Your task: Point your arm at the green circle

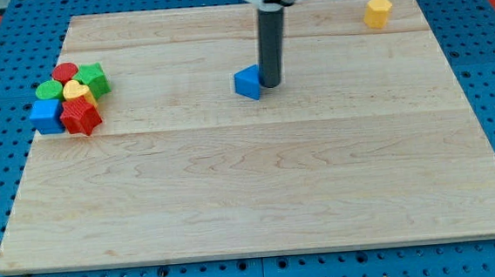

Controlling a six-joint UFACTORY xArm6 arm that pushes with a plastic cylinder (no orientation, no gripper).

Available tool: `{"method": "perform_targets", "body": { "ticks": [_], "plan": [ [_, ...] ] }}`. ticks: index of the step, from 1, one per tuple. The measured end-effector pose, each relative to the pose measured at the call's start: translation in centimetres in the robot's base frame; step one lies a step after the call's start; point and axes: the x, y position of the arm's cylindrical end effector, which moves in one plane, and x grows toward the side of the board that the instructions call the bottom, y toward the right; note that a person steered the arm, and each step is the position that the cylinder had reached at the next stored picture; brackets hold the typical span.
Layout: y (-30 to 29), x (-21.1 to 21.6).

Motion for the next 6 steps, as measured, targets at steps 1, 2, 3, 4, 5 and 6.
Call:
{"method": "perform_targets", "body": {
  "ticks": [1, 2, 3, 4, 5, 6],
  "plan": [
    [-1.6, 0.0],
    [2.1, -2.5],
    [-1.6, -8.3],
    [-14.3, -10.8],
    [-29.5, -10.9],
    [-32.3, -10.6]
  ]
}}
